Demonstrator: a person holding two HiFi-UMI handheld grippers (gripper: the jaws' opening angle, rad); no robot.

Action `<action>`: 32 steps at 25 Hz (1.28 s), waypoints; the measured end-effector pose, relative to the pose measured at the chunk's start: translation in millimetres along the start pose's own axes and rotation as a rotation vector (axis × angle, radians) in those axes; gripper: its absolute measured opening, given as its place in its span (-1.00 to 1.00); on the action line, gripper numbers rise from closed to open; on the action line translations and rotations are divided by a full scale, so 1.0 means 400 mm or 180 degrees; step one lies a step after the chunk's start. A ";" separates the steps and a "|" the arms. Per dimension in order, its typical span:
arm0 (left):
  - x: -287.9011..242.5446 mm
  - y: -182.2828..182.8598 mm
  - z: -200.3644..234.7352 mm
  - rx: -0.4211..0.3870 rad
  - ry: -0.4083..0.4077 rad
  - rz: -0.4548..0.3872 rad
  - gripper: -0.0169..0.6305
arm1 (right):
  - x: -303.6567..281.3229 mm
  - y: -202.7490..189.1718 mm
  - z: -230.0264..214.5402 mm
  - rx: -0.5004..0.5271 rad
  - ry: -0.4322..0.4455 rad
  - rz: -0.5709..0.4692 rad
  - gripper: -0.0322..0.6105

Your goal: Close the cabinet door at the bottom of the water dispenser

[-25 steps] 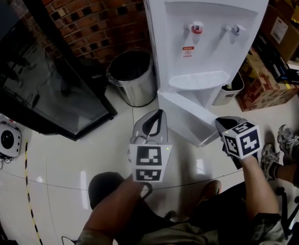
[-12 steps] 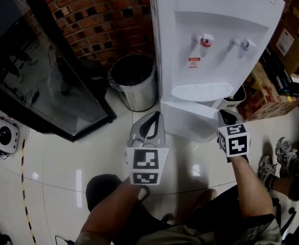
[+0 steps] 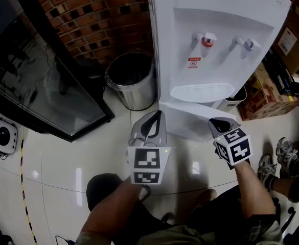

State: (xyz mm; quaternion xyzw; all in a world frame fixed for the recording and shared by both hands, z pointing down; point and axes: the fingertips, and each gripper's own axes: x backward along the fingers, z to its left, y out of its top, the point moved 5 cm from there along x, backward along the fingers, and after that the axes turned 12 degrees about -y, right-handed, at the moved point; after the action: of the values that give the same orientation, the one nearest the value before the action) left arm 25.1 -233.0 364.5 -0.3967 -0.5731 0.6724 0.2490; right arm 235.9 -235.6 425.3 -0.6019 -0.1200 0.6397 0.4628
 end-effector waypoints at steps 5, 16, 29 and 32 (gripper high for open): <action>-0.006 -0.007 -0.006 -0.0025 -0.0019 0.0036 -0.94 | -0.035 0.008 -0.042 -0.0037 -0.0284 -0.0023 -0.90; 0.020 -0.008 0.006 -0.0081 0.0077 0.0111 -0.95 | -0.144 0.028 -0.135 -0.0470 -0.0638 -0.0171 -0.90; 0.060 0.000 -0.020 -0.0052 -0.0069 0.0012 -0.95 | 0.017 0.120 -0.063 -0.0694 -0.0435 -0.0680 -0.90; 0.113 0.005 -0.018 -0.0023 -0.0084 -0.0057 -0.95 | 0.097 0.159 0.010 -0.0650 -0.0339 -0.0951 -0.90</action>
State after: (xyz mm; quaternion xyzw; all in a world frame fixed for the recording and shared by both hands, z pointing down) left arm 5.8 -193.7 351.1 -0.3836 -0.5823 0.6732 0.2460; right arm 209.8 -239.7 355.5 -0.5865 -0.2966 0.5793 0.4821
